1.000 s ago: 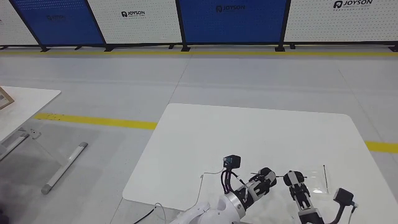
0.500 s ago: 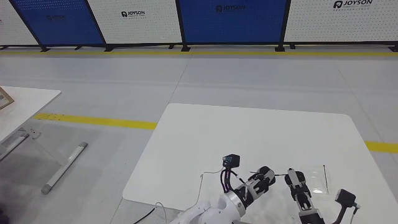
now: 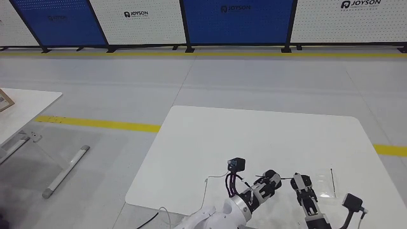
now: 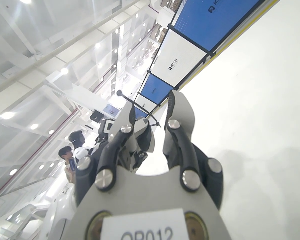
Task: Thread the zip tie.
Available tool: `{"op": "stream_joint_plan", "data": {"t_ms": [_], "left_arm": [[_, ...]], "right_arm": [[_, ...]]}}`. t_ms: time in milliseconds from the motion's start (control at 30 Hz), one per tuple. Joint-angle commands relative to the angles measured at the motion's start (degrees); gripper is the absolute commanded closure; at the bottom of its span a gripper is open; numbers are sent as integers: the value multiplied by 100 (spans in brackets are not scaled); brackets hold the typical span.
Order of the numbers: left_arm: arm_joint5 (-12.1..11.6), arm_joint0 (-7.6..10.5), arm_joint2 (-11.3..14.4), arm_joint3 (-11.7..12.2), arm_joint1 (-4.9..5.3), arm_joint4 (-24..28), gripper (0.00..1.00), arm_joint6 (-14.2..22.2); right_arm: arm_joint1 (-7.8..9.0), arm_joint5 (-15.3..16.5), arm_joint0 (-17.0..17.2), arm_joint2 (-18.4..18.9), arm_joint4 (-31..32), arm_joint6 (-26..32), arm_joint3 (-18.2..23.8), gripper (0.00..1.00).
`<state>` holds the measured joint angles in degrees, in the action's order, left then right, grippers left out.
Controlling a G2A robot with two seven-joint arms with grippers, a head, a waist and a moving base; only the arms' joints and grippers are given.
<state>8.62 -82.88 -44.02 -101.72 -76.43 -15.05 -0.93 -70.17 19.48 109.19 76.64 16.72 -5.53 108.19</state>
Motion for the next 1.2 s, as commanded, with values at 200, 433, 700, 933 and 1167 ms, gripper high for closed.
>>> {"op": "stream_joint_plan", "data": {"t_ms": [200, 433, 700, 933, 1167], "left_arm": [[-17, -23, -5, -17, -1, -62, 100, 0], [-125, -31, 15, -30, -8, -21, 100, 69], [-135, 12, 89, -26, -36, -78, 100, 26], [-125, -1, 73, -4, -44, -82, 100, -14], [-104, -19, 47, 2, -47, -75, 76, -25]], "right_arm": [[37, 0, -14, -13, -50, -54, -11, 100], [66, 0, -31, -51, -37, -89, -34, 100], [97, 0, -42, -125, 21, -156, -40, 100], [131, 0, -35, -116, -50, -182, -32, 100], [162, 0, -43, -122, -83, -203, -34, 100]]}}
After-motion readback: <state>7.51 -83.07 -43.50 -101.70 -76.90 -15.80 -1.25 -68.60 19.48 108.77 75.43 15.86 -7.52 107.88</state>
